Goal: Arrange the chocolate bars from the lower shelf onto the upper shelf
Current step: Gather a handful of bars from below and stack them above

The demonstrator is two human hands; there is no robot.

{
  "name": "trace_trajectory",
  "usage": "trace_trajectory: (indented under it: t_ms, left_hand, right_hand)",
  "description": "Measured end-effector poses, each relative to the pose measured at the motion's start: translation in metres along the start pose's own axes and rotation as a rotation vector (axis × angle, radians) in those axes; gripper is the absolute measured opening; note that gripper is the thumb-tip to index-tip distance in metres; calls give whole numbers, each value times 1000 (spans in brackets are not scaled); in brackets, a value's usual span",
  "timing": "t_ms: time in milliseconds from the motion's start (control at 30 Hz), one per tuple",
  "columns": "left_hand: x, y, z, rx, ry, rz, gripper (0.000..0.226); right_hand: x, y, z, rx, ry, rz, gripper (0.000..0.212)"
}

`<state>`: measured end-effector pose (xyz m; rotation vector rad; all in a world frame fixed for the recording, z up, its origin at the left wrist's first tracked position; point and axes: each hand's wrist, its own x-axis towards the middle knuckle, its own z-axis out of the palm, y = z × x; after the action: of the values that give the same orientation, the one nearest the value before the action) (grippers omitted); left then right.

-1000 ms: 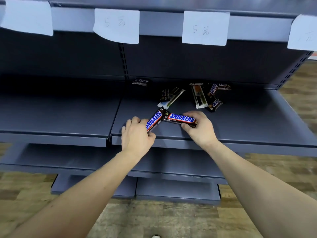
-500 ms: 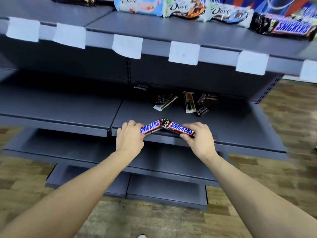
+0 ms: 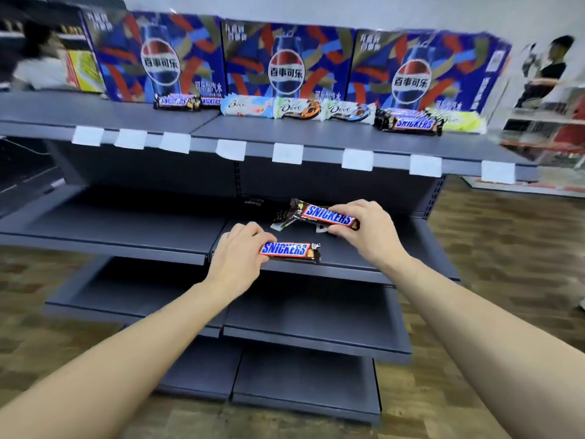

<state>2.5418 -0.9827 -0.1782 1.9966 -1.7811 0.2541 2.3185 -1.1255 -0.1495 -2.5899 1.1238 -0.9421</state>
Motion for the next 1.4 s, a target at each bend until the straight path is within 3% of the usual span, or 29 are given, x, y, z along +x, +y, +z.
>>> trace_trajectory:
  t_ms: [267,567,1133,1400]
  left_hand:
    - [10,56,-55,4,64,141,35]
    - [83,101,-89,-17,164,272,38]
    - [228,146,-49,-97,181,347,35]
    - [277,174,-14,-93,136,245,37]
  right_hand:
    - [5,-11,-76,18,73,-32,36]
    - [38,13,-141,-86,138,30,33]
    - [117,112,-172,-148,75,125,25]
    - [161,168,-171,-126,14,62,24]
